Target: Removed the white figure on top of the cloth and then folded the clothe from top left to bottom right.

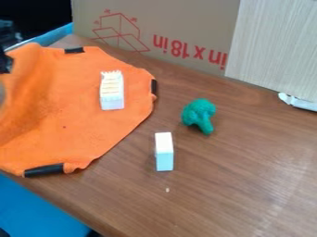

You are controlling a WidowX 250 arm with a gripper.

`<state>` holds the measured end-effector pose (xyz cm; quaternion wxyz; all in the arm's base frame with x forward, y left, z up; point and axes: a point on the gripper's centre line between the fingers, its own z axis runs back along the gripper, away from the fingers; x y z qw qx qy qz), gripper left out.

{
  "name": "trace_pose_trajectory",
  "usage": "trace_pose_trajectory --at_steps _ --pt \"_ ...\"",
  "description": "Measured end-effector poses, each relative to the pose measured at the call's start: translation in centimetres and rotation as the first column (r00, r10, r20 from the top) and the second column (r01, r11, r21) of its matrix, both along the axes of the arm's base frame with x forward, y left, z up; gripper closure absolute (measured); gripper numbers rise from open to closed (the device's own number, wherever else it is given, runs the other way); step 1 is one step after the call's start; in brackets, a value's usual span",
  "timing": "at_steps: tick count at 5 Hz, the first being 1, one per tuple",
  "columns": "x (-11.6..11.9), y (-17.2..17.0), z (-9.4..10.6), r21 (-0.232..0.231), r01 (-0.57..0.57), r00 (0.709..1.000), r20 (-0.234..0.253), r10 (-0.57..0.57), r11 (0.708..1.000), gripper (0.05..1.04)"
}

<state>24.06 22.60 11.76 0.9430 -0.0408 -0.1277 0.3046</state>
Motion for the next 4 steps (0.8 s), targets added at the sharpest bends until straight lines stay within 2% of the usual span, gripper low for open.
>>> trace_pose_trajectory --at_steps 1,3,4 --pt "2.1 -3.2 -0.1 -0.015 -0.015 0.998 -0.062 0.014 1.000 1.033" --pt "6.2 -7.8 0.9 -0.060 -0.046 0.993 -0.109 0.039 0.997 1.033" --pt "7.6 -9.6 1.0 -0.064 -0.049 0.992 -0.119 0.041 0.997 1.033"
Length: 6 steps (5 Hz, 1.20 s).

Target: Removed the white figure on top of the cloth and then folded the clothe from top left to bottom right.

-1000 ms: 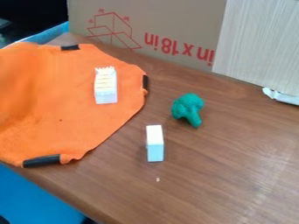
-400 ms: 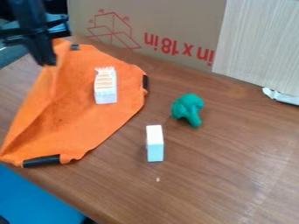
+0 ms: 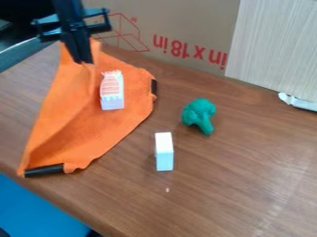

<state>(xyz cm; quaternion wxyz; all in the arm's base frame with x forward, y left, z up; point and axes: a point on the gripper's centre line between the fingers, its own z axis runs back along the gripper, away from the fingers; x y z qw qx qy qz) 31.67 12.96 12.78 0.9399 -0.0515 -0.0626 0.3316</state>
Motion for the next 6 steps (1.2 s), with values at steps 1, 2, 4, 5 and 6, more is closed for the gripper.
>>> trace_pose_trajectory --at_steps 1,2,4,5,6 --pt "1.0 -2.1 -0.1 0.010 0.008 1.000 -0.006 -0.008 1.000 1.033" --pt "2.1 -3.8 -0.7 0.016 0.011 1.000 -0.016 -0.010 1.000 1.033" --pt "4.0 -5.3 -1.4 0.021 0.003 1.000 -0.028 -0.002 1.000 1.034" --pt "5.1 -5.8 -2.6 0.053 -0.022 0.999 -0.046 0.024 0.998 1.013" --pt "5.5 -6.1 -3.7 0.069 -0.031 0.997 -0.064 0.036 0.997 0.884"
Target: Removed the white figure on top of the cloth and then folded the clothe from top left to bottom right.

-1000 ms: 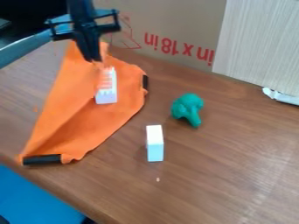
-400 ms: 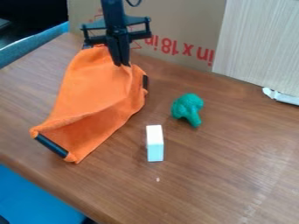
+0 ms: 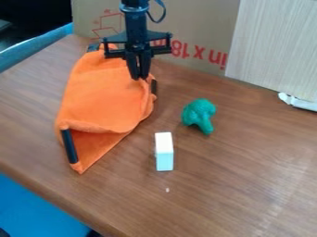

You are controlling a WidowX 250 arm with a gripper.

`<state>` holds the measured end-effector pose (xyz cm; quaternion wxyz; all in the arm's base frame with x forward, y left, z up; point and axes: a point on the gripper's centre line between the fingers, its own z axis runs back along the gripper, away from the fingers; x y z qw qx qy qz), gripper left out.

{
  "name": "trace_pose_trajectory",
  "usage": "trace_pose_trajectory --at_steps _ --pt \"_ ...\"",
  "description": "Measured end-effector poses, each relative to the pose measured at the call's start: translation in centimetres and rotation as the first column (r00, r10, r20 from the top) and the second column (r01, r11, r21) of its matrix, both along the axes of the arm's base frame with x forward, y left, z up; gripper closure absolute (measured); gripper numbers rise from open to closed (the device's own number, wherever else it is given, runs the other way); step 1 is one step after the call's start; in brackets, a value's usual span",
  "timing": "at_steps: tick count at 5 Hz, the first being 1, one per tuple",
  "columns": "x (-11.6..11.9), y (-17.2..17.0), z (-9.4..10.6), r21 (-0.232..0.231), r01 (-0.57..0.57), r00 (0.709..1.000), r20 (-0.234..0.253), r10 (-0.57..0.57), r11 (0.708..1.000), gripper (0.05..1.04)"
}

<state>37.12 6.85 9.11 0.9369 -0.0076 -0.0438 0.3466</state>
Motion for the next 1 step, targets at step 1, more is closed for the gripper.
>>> trace_pose_trajectory --at_steps 1 --pt "0.06 -0.45 0.37 -0.034 0.007 1.000 -0.006 -0.008 0.999 0.646"
